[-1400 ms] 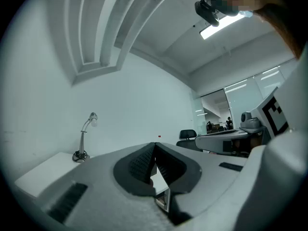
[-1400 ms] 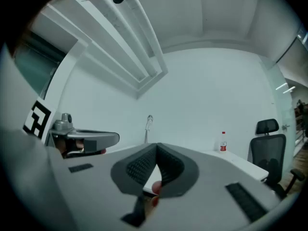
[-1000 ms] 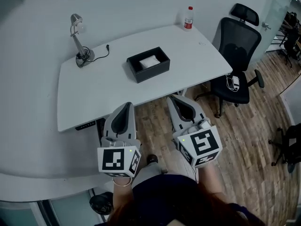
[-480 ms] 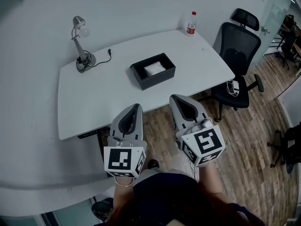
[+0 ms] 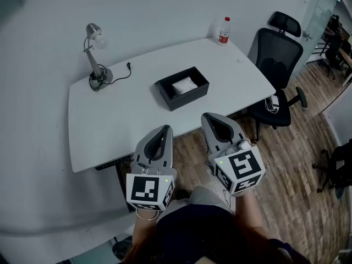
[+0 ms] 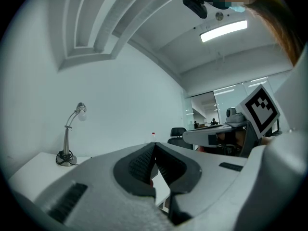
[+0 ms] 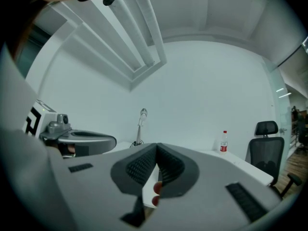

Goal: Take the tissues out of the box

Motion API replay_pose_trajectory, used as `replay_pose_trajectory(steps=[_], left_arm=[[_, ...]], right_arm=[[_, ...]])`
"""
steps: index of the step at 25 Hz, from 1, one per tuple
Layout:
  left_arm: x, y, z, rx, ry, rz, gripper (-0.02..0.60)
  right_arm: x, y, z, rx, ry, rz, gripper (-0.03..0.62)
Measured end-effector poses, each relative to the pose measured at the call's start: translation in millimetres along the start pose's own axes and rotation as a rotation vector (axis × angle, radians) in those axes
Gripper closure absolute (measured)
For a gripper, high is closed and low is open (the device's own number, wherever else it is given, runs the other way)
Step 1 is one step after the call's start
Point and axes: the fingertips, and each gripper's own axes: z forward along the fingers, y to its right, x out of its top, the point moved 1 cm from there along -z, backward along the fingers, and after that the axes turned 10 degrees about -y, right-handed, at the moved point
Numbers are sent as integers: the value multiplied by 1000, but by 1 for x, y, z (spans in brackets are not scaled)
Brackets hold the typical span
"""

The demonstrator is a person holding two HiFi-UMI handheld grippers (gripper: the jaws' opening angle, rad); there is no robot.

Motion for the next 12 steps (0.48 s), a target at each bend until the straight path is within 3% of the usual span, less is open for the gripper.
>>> replay_pose_trajectory(steps=[12], left_arm=[[-10, -4, 8, -15, -21, -9, 557]], right_arm=[[-6, 7, 8, -20, -22, -4, 576]])
